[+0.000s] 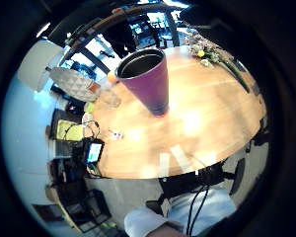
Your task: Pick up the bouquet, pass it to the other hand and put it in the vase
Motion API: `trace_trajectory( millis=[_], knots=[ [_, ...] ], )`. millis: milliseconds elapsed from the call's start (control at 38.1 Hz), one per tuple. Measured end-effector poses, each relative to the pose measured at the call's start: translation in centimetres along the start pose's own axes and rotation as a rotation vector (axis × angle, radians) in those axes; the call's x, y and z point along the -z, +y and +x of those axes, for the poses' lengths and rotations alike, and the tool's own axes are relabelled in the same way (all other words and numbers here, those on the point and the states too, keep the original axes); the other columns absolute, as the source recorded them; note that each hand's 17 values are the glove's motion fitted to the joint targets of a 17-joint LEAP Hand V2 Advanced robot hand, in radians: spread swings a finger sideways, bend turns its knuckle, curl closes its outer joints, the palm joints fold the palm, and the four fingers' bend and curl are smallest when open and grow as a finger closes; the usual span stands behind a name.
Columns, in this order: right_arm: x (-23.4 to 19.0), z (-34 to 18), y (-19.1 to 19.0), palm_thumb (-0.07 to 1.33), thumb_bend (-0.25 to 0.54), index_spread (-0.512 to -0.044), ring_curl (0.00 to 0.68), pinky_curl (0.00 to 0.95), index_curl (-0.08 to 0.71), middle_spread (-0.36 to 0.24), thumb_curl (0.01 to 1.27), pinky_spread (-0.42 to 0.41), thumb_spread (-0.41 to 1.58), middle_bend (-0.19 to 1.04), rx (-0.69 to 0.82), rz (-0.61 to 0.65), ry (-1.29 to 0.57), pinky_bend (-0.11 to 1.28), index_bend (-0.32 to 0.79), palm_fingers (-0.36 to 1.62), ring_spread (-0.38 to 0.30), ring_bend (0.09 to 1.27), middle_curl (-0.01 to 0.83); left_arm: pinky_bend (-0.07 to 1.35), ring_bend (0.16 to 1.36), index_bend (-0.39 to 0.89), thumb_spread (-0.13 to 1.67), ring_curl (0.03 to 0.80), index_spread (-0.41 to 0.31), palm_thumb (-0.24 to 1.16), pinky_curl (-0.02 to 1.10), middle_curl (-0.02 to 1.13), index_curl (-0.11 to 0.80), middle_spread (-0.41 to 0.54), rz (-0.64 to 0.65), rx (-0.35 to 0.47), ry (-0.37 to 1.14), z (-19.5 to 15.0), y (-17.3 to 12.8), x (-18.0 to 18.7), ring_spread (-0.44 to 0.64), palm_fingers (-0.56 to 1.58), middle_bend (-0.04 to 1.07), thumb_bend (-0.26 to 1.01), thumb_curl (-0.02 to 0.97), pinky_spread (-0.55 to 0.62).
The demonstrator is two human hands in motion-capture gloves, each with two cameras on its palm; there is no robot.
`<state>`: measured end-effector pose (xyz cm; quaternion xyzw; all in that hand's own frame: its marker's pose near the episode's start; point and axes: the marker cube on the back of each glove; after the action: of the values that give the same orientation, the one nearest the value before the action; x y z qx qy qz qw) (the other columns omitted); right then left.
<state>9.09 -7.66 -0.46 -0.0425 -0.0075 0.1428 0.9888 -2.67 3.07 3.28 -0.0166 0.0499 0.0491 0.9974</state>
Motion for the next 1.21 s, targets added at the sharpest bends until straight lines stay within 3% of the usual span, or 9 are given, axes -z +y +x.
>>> trace_trajectory(
  millis=[210,288,367,393,446,603,918,1075,1206],
  knots=[
    [-4.2,8.3,-5.0,0.41,-0.005,-0.264,0.335,0.379,0.087,0.013,0.22,0.274,1.08,0.23,-0.298,-0.217,-0.107,0.73,0.00,0.48,0.129,0.62,0.330,0.32,0.49,0.18,1.19,0.235,-0.010,0.25,0.28,0.23,0.342,0.165,-0.033,-0.059,0.000,0.6,0.7,-1.0,0.35,0.30,0.17,-0.02,0.222,0.40],
    [-6.7,10.6,-6.9,0.42,-0.015,-0.251,0.343,0.385,0.079,0.020,0.23,0.268,1.05,0.24,-0.318,-0.177,-0.137,0.75,0.02,0.47,0.122,0.64,0.338,0.31,0.49,0.18,1.20,0.238,-0.012,0.25,0.29,0.23,0.347,0.163,-0.043,-0.067,0.005,0.7,0.8,-1.2,0.35,0.30,0.17,-0.02,0.225,0.40],
    [-8.2,11.0,-4.3,0.46,-0.009,-0.233,0.342,0.382,0.099,0.024,0.24,0.257,1.04,0.23,-0.331,-0.304,-0.203,0.73,0.10,0.48,0.092,0.62,0.340,0.31,0.49,0.18,1.20,0.240,-0.013,0.25,0.29,0.24,0.350,0.162,-0.061,-0.084,0.023,0.6,0.4,-1.9,0.35,0.30,0.17,-0.02,0.228,0.39],
    [-8.4,10.7,-2.9,0.48,-0.003,-0.238,0.331,0.365,0.104,-0.002,0.25,0.244,1.03,0.37,-0.314,-0.329,-0.224,0.68,0.10,0.56,0.061,0.57,0.387,0.31,0.49,0.17,1.20,0.243,-0.013,0.25,0.30,0.24,0.348,0.165,-0.070,-0.089,0.028,0.6,0.3,-2.1,0.34,0.30,0.17,-0.02,0.229,0.39],
    [-9.3,10.5,-1.1,0.51,0.001,-0.237,0.331,0.357,0.109,-0.010,0.26,0.220,1.02,0.38,-0.277,-0.349,-0.260,0.65,0.10,0.58,0.016,0.57,0.388,0.31,0.49,0.17,1.20,0.245,-0.014,0.25,0.30,0.24,0.349,0.166,-0.087,-0.091,0.033,0.7,0.0,-2.4,0.34,0.30,0.17,-0.02,0.230,0.39],
    [-14.7,11.3,-0.4,0.56,-0.010,-0.234,0.348,0.356,0.129,-0.023,0.28,0.181,1.01,0.38,-0.374,-0.497,-0.297,0.63,0.09,0.60,-0.046,0.58,0.403,0.31,0.50,0.17,1.20,0.250,-0.014,0.25,0.31,0.25,0.350,0.168,-0.116,-0.079,0.028,0.6,-1.0,-3.4,0.33,0.30,0.17,-0.02,0.234,0.39],
    [-21.1,12.8,-2.9,0.67,0.000,-0.241,0.360,0.350,0.151,-0.041,0.31,0.098,1.00,0.38,-0.491,-0.286,-0.078,0.61,0.10,0.67,-0.104,0.57,0.420,0.32,0.50,0.17,1.20,0.259,-0.014,0.25,0.32,0.25,0.354,0.170,-0.174,-0.075,0.047,0.0,-3.0,-6.2,0.33,0.30,0.16,-0.02,0.241,0.39],
    [-21.3,12.8,-4.2,0.84,0.061,-0.248,0.357,0.334,0.231,-0.077,0.35,-0.071,0.99,0.31,-0.515,-0.168,-0.025,0.55,0.25,1.00,-0.156,0.56,0.411,0.32,0.50,0.17,1.20,0.262,-0.015,0.25,0.32,0.26,0.356,0.172,-0.185,-0.076,0.051,0.1,-2.8,-6.0,0.34,0.30,0.16,-0.02,0.243,0.39],
    [-21.1,12.1,-4.2,0.96,0.107,-0.228,0.373,0.341,0.313,-0.098,0.37,-0.125,1.02,0.26,-0.499,-0.139,-0.030,0.47,0.33,1.05,-0.176,0.50,0.419,0.32,0.50,0.17,1.20,0.265,-0.015,0.25,0.33,0.26,0.357,0.179,-0.184,-0.088,0.063,0.0,-3.0,-6.2,0.34,0.29,0.16,-0.02,0.244,0.39]
  ],
)
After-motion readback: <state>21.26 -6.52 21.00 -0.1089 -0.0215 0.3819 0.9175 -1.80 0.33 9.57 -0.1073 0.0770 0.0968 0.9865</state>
